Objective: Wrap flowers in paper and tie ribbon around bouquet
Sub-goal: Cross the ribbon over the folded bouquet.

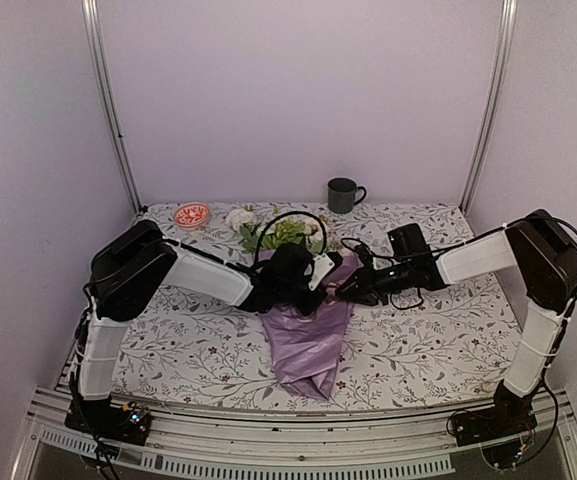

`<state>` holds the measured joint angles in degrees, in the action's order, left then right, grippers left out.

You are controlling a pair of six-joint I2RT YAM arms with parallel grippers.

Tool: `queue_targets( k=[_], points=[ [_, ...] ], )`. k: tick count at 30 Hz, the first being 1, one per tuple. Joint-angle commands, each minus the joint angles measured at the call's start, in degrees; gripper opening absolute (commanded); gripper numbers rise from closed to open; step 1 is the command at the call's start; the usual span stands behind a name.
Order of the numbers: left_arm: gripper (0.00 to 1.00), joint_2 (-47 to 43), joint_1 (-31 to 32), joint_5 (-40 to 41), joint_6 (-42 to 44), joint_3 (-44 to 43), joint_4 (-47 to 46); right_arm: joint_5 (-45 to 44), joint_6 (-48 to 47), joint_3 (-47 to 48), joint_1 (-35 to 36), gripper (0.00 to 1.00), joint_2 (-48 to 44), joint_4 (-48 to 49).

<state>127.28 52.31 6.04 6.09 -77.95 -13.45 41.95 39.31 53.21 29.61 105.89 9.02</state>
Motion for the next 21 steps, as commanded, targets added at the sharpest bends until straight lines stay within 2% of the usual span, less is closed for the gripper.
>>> queue_targets(
  k=[1, 13, 21],
  points=[
    [0.00, 1.11, -0.66, -0.69, -1.64, 0.30, -0.56, -2.84, 2.40, -1.12, 0.28, 0.28, 2.40, -0.70],
    [0.00, 0.38, -0.62, -2.03, -1.75, 2.04, -2.44, -11.16, 5.88, 2.01, 0.21, 0.27, 5.31, -0.81],
    [0.00, 0.50, -0.59, -2.88, -1.69, 2.44, -2.98, -9.85, 7.71, 4.68, 0.24, 0.28, 8.29, -0.46]
  ],
)
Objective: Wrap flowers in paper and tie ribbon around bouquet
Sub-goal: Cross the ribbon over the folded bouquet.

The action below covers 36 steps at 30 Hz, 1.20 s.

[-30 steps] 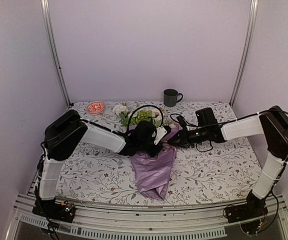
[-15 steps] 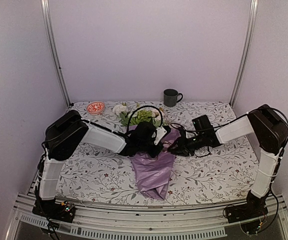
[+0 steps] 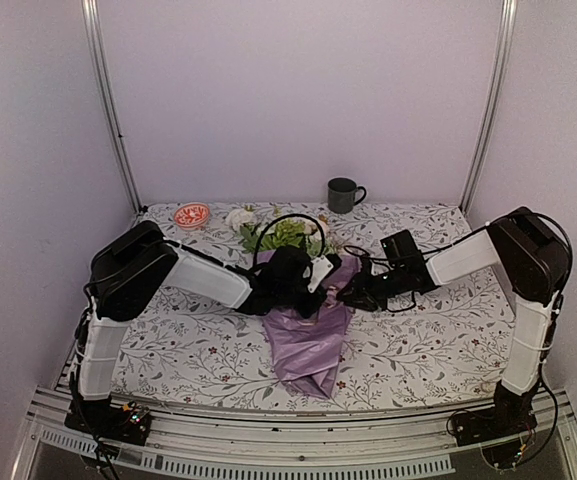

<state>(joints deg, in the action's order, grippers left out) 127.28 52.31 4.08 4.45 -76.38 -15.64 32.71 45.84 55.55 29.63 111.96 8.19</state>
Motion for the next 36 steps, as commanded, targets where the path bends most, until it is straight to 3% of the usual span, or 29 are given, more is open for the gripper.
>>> queue_targets(
  k=[1, 7, 12, 16, 23, 27, 29, 32, 36],
  points=[
    [0.00, 0.50, -0.50, -0.99, -0.05, 0.88, -0.87, -0.45, 1.13, 2.59, 0.20, 0.26, 2.29, 0.37],
    [0.00, 0.77, -0.57, -1.52, -0.04, 0.88, -1.32, 1.82, 0.41, 3.56, 0.29, 0.18, 3.00, 0.26],
    [0.00, 0.62, -0.61, -1.20, -0.14, 1.05, -1.17, 4.17, -0.82, 3.93, 0.21, 0.00, 3.12, 0.21],
    [0.00, 0.80, -1.04, -0.05, 0.08, 0.65, -0.08, 8.22, -5.90, 3.69, -0.23, 0.00, -0.16, -3.99],
    [0.00, 1.20, -1.18, 0.53, 0.72, -0.45, 0.72, 23.46, -17.57, 0.00, -1.76, 0.00, -4.80, -13.70],
    [0.00, 0.79, -1.24, -0.49, 1.37, -0.38, 1.21, 25.94, -20.55, -0.71, -3.11, 0.00, -6.02, -15.72],
    [0.09, -0.35, -1.20, -1.97, 1.49, 0.21, 0.93, 24.41, -20.78, -1.08, -4.48, 0.00, -4.93, -16.37],
    [0.30, -3.03, -1.21, -4.55, 2.30, 0.16, 1.15, 21.81, -20.89, -0.85, -5.92, 0.00, -1.50, -16.61],
    [0.40, -5.15, -1.25, -9.33, 3.29, -1.94, 4.23, 20.56, -21.49, 1.01, -5.94, 0.00, 1.54, -16.45]
  ],
)
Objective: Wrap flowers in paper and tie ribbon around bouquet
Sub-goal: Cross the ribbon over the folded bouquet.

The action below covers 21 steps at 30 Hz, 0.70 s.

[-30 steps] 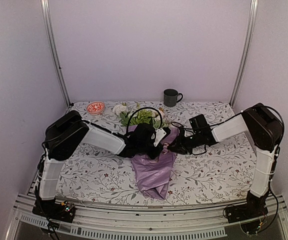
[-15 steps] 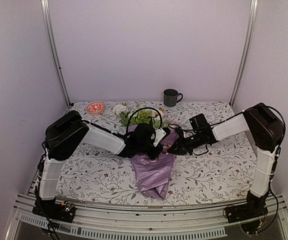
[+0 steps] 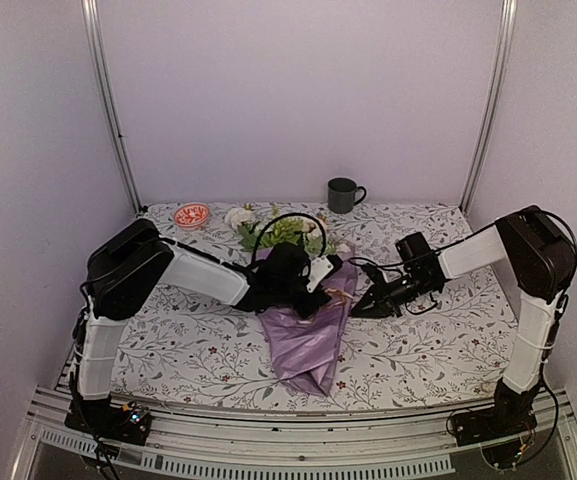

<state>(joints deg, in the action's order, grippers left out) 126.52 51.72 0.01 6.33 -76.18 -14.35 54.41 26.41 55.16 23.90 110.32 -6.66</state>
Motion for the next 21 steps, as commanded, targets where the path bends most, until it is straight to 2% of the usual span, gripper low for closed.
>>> queue_targets(
  k=[1, 3, 9, 15, 21],
  points=[
    [0.42, -4.84, -0.63, -6.50, 1.58, -2.28, 3.52, -1.52, -2.21, 1.70, -0.21, 0.00, 3.37, -1.61],
    [0.42, -5.69, -0.57, -8.06, 1.98, -1.75, 3.80, -2.14, -2.33, 2.09, -0.33, 0.00, 3.49, -1.61],
    [0.25, 0.12, -1.17, -5.09, 0.72, -4.49, 8.03, -1.41, -3.99, 1.14, -0.33, 0.00, -1.40, 0.23],
    [0.24, 2.43, -1.48, -5.49, -1.22, -4.83, 6.85, -2.64, -6.60, 1.26, -0.59, 0.04, -7.50, 1.59],
    [0.24, 2.68, -1.46, -5.70, -2.33, -4.86, 5.78, -4.24, -5.66, 1.60, 2.49, 0.12, -7.12, 14.39]
  ],
)
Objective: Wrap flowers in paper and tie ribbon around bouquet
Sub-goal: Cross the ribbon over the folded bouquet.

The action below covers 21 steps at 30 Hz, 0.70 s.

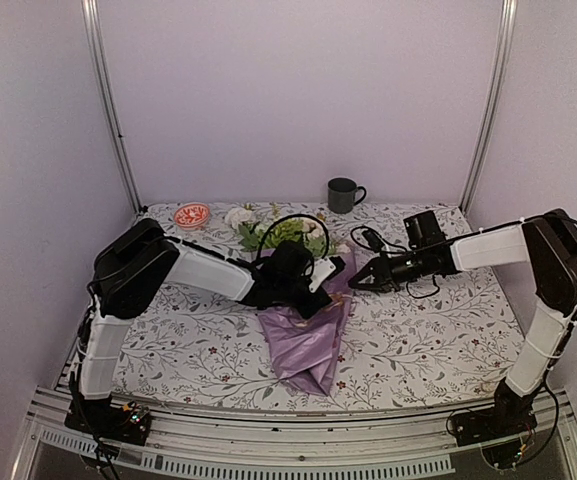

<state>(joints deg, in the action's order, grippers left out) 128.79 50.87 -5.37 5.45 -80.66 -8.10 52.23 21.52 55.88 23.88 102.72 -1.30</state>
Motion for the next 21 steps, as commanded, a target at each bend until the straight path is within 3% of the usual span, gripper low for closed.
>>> queue_targets(
  k=[1, 9, 14, 21],
  points=[
    [0.24, 0.36, -0.70, -0.34, -1.92, -0.31, -0.63, -2.43, -1.32, 1.35, 3.59, 0.14, 1.82, 9.97],
    [0.24, 0.44, -1.03, -2.02, -3.80, 0.15, -1.60, -5.95, -7.96, 1.43, 5.25, 0.18, 7.86, 15.35],
    [0.24, 1.01, -1.54, -2.78, -4.85, -0.28, -1.79, -9.08, -13.72, 1.45, 6.28, 0.30, 9.95, 14.67],
    [0.24, 1.53, -2.49, -4.18, -6.06, -0.28, -1.67, -11.56, -17.67, -3.44, 6.63, 0.36, 8.73, 13.91]
  ],
)
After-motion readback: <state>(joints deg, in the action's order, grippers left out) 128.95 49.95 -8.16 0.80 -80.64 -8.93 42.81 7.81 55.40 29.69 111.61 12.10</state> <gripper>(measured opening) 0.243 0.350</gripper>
